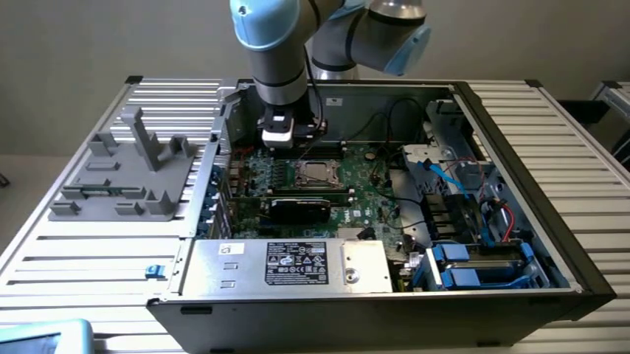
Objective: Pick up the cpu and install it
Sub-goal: 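Install the first cpu locking lever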
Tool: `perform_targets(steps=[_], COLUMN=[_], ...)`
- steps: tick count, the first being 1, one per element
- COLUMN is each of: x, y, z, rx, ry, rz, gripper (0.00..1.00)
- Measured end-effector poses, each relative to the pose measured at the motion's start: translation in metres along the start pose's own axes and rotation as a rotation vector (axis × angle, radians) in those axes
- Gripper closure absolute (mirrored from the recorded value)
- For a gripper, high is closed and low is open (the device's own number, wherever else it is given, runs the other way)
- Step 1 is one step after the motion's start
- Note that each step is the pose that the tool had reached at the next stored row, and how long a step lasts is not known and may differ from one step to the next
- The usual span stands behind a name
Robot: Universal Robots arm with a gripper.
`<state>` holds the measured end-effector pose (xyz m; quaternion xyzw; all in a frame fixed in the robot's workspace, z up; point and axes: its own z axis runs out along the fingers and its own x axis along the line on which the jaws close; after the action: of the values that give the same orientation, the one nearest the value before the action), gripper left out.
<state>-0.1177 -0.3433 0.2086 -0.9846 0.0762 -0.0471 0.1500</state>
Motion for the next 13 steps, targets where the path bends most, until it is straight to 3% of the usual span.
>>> perform_targets(steps=[3,13], x=[0.0001,0.0], y=[0.0006,0.0015], z=[0.0,0.0024], rx=[0.0061,0.0056], ry=[0.0004,0.0025], rz=[0.004,0.01], gripper=[0.89,0.89])
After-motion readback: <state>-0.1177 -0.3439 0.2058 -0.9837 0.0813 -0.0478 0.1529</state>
